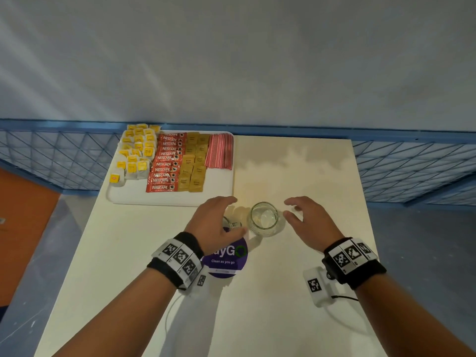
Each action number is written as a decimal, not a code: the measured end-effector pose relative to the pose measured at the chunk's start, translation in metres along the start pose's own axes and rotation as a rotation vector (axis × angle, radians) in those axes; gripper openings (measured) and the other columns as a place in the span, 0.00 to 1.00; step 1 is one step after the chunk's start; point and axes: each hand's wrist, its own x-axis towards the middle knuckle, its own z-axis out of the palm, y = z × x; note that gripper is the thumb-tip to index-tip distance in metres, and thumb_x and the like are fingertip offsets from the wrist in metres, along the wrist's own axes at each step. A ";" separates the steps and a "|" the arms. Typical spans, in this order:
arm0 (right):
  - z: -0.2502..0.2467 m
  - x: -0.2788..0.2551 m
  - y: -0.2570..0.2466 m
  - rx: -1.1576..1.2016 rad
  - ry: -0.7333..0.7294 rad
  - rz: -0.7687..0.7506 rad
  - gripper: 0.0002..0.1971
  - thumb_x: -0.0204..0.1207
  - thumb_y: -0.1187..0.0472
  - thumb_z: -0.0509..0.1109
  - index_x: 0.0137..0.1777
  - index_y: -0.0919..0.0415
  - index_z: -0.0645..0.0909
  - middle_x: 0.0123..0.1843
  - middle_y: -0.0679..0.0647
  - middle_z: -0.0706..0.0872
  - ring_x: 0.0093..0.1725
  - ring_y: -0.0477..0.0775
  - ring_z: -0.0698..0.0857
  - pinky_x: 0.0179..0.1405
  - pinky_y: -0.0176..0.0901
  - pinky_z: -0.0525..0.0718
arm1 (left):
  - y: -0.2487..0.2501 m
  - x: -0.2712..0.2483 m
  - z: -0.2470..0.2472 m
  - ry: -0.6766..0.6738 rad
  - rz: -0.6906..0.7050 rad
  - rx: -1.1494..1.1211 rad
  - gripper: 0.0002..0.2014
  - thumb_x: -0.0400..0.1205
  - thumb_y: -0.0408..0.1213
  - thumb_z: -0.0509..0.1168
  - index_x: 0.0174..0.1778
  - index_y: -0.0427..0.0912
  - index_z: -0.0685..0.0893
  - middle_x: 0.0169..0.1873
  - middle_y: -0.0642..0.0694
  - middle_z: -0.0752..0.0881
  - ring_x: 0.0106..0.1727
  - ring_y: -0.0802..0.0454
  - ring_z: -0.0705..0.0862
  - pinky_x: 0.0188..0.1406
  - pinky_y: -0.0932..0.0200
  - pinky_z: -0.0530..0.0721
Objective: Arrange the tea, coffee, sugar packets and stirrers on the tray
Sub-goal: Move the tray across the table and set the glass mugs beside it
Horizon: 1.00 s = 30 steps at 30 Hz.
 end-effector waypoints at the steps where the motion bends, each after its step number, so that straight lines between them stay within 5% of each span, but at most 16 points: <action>1: 0.001 -0.001 0.003 0.000 -0.015 0.008 0.15 0.85 0.52 0.68 0.70 0.50 0.82 0.69 0.47 0.83 0.62 0.47 0.84 0.63 0.45 0.81 | 0.006 0.004 0.002 -0.036 0.032 0.051 0.37 0.75 0.62 0.71 0.78 0.51 0.71 0.72 0.50 0.80 0.71 0.50 0.77 0.73 0.50 0.76; 5: 0.006 -0.002 0.011 -0.011 -0.072 0.012 0.14 0.86 0.55 0.67 0.70 0.48 0.82 0.65 0.48 0.85 0.56 0.46 0.87 0.60 0.45 0.83 | 0.025 0.021 0.016 -0.145 0.151 0.222 0.37 0.73 0.65 0.68 0.74 0.50 0.71 0.63 0.50 0.83 0.62 0.47 0.81 0.66 0.46 0.78; 13: 0.011 0.005 0.011 -0.041 -0.085 0.030 0.11 0.86 0.54 0.66 0.65 0.48 0.85 0.54 0.46 0.89 0.50 0.49 0.88 0.55 0.48 0.84 | 0.032 0.042 0.031 -0.233 0.053 0.366 0.32 0.75 0.68 0.64 0.65 0.48 0.75 0.55 0.50 0.85 0.55 0.46 0.83 0.63 0.45 0.77; 19: 0.011 0.012 0.012 -0.138 -0.129 0.002 0.12 0.86 0.50 0.67 0.66 0.46 0.85 0.50 0.44 0.89 0.50 0.48 0.85 0.50 0.43 0.80 | 0.028 0.046 0.035 -0.240 0.001 0.325 0.31 0.73 0.70 0.65 0.62 0.51 0.77 0.52 0.53 0.87 0.52 0.48 0.84 0.60 0.45 0.78; 30: -0.002 0.029 -0.004 -0.072 -0.112 -0.067 0.09 0.85 0.53 0.69 0.61 0.49 0.88 0.46 0.49 0.92 0.47 0.53 0.87 0.53 0.51 0.85 | 0.021 0.056 0.012 -0.193 0.010 0.187 0.28 0.72 0.66 0.71 0.63 0.54 0.79 0.53 0.54 0.88 0.53 0.50 0.84 0.61 0.46 0.81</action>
